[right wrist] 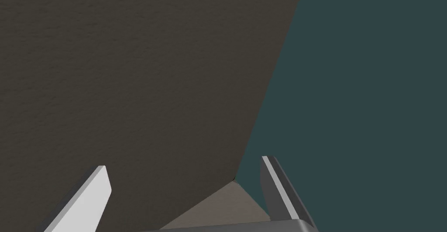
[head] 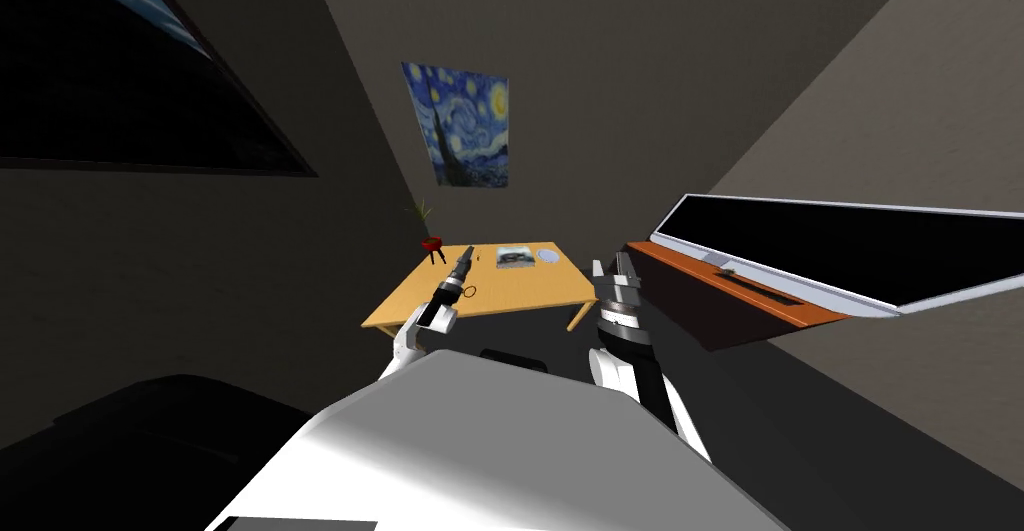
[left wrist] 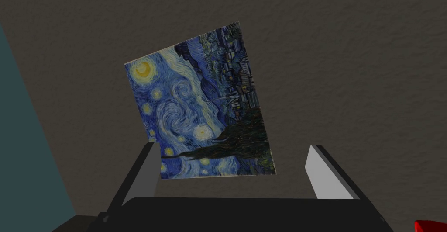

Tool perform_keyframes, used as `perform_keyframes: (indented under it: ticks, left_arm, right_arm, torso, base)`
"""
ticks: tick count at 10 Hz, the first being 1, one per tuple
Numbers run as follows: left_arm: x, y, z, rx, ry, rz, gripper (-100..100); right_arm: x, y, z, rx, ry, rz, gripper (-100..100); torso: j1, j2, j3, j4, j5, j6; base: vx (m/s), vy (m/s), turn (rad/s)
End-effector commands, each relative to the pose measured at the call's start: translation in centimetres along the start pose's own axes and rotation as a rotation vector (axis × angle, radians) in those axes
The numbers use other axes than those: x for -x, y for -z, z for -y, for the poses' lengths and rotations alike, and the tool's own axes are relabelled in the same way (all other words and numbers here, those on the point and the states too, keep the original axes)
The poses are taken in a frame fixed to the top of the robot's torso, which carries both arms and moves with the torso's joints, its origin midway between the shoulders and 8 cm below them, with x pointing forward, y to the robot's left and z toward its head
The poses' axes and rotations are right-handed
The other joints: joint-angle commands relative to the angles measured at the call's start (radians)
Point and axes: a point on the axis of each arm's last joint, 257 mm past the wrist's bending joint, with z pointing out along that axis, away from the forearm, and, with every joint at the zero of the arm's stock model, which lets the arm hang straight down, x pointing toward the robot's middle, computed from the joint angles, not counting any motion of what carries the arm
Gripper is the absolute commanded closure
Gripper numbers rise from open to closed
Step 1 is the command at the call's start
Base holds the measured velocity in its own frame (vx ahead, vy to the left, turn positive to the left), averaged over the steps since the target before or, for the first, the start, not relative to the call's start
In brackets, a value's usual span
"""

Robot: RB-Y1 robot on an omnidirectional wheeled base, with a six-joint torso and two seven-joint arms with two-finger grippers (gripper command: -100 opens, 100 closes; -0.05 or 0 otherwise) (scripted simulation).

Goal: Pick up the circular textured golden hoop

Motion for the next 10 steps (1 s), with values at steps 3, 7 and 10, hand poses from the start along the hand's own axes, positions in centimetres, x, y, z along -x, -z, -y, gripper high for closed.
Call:
perform_keyframes:
  ticks: [3,7,10]
  left_arm:
    - [-0.3,-1.3,-4.1,0.116,-0.012,-0.029,-100]
    - [-0.4,-2.0,-8.4,0.239,-0.024,-0.053,-100]
    - [-0.6,-1.7,-11.7,0.344,-0.030,-0.073,-100]
  right_arm:
    - [0.0,0.0,0.0,0.000,0.000,0.000,0]
    - [0.0,0.0,0.0,0.000,0.000,0.000,0]
    - [0.0,0.0,0.0,0.000,0.000,0.000,0]
  torso:
    - [0.000,0.000,0.000,0.000,0.000,0.000]
    - [0.000,0.000,0.000,0.000,0.000,0.000]
    - [0.000,0.000,0.000,0.000,0.000,0.000]
  base:
    - [0.002,0.013,-0.280]
    - [0.002,0.016,-0.232]
    - [-0.003,0.020,-0.178]
